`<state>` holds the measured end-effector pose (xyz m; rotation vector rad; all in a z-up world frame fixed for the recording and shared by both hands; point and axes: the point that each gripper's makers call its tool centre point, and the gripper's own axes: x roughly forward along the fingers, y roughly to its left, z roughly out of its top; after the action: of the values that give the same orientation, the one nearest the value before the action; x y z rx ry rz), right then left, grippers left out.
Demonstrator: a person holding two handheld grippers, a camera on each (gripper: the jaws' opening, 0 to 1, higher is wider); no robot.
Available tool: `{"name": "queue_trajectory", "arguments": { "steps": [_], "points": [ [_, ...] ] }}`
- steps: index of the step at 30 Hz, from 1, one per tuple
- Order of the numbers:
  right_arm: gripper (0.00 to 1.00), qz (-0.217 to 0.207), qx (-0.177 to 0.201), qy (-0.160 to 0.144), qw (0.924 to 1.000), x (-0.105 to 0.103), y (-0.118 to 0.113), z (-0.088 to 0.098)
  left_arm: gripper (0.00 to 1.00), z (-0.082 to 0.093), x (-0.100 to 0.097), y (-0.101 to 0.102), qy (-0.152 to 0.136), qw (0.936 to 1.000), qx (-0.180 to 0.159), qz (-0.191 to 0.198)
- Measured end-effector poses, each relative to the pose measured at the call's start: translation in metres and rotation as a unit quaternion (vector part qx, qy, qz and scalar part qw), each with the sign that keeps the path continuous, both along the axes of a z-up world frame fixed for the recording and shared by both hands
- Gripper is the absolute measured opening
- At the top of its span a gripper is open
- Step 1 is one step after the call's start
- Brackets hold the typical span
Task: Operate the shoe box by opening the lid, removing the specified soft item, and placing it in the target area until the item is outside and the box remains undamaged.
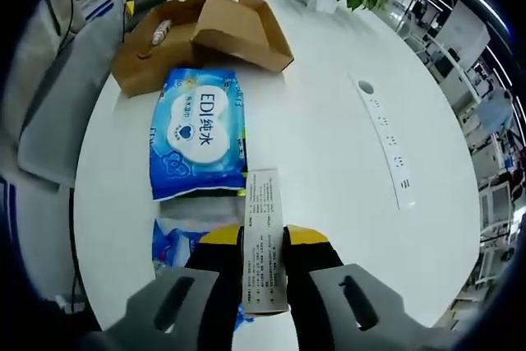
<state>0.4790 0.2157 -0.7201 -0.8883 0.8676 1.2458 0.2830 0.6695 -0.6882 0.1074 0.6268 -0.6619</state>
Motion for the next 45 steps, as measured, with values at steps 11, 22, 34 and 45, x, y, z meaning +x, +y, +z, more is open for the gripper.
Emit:
{"name": "queue_trajectory", "arguments": {
  "steps": [11, 22, 34, 45],
  "points": [
    [0.16, 0.012, -0.034, 0.007, 0.9993, 0.003, -0.019, -0.018, 0.94, 0.000, 0.001, -0.003, 0.001, 1.0000, 0.004, 0.004],
    [0.17, 0.028, -0.069, -0.003, 0.9972, 0.005, -0.035, -0.023, 0.93, 0.000, 0.000, -0.005, 0.000, 1.0000, 0.007, 0.001],
    [0.17, 0.036, -0.083, -0.012, 0.9958, 0.007, -0.042, -0.023, 0.93, -0.003, -0.003, -0.004, 0.002, 1.0000, 0.009, 0.000],
    [0.20, 0.044, -0.090, -0.031, 0.9945, 0.014, -0.044, -0.023, 0.93, 0.000, -0.001, 0.000, -0.003, 0.9999, 0.011, 0.000]
  ]
}}
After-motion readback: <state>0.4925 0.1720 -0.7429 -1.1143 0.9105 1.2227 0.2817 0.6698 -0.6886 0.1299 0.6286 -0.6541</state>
